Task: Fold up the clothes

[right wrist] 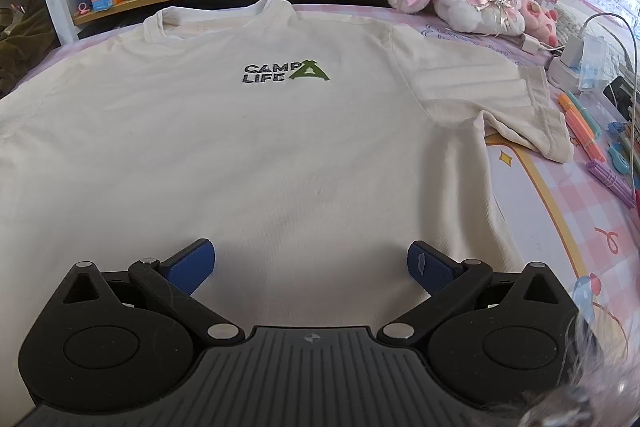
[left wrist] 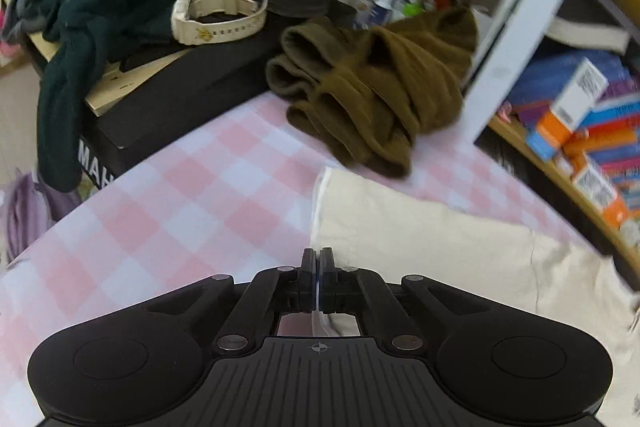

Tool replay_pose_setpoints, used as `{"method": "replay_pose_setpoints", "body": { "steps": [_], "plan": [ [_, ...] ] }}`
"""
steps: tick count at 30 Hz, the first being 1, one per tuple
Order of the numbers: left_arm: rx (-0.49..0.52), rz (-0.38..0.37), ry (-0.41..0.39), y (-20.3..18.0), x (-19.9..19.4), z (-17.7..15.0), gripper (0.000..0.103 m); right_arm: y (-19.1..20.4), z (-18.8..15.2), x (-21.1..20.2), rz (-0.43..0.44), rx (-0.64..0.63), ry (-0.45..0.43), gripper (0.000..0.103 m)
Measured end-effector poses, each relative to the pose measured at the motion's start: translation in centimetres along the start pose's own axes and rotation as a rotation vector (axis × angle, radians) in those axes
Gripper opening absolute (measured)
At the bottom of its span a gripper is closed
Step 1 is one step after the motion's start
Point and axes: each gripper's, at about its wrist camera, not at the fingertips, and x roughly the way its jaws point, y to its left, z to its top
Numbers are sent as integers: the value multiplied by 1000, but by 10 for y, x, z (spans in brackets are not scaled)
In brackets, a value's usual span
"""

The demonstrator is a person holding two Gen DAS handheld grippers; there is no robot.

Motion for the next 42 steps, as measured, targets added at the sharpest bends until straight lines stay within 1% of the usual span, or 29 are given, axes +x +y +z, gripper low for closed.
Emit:
{"method": "replay_pose_setpoints", "body": {
  "steps": [2, 4, 6, 7, 10, 12, 13, 14, 15, 17, 19, 21, 22, 23, 25, 28, 30, 33, 35, 37, 39, 40, 42],
  "plan": [
    [39, 7, 4, -1, 3, 5, 0, 0, 1, 1, 3, -3, 7, 103],
    [102, 21, 5, -7, 3, 4, 1, -1, 2, 1, 6, -5, 10, 103],
    [138, 26, 13, -10, 3, 4, 7, -1, 1, 1, 6, -6, 10, 103],
    [146, 25, 20, -10, 2, 5, 9, -1, 1, 1, 7, -6, 10, 103],
    [194, 5, 8, -12, -9, 5, 9, -2, 2, 1, 12, -12, 14, 103],
    [244, -27, -17, -19, -22, 3, 12, -2, 3, 2, 17, -17, 15, 103],
    [268, -48, -28, -23, -28, 1, 18, -2, 3, 2, 18, -18, 15, 103],
    [292, -70, -38, -28, -34, -1, 26, -2, 2, 2, 18, -18, 13, 103],
    [315, -94, -48, -34, -40, -3, 31, -2, 2, 2, 18, -17, 12, 103],
    [356, -152, -67, -46, -53, -9, 49, -2, 2, 2, 18, -17, 11, 103],
    [399, -206, -74, -61, -62, -15, 56, -2, 1, 3, 21, -21, 15, 103],
    [448, -250, -63, -76, -68, -20, 60, -3, 6, 4, 35, -26, 28, 102],
    [469, -262, -54, -83, -68, -22, 65, -4, 9, 4, 41, -26, 29, 101],
    [486, -266, -45, -88, -65, -23, 69, -6, 12, 4, 45, -30, 24, 101],
    [521, -275, -26, -99, -60, -25, 71, -13, 22, 6, 51, -48, 14, 101],
    [573, -287, 3, -115, -52, -27, 72, -28, 43, 15, 50, -90, 2, 100],
    [608, -295, 22, -125, -46, -29, 72, -38, 58, 23, 44, -119, -6, 95],
    [660, -307, 50, -141, -38, -32, 72, -55, 87, 38, 69, -162, -18, 92],
    [703, -293, 57, -155, -27, -29, 74, -64, 110, 50, 89, -201, -27, 90],
    [743, -283, 61, -169, -14, -24, 73, -70, 137, 67, 89, -244, -22, 85],
    [778, -272, 57, -184, -2, -19, 73, -74, 161, 84, 86, -280, -14, 76],
    [794, -263, 53, -190, 4, -16, 73, -76, 173, 93, 84, -297, -10, 74],
    [825, -252, 43, -201, 15, -12, 73, -81, 194, 110, 79, -309, -3, 63]
  ]
}}
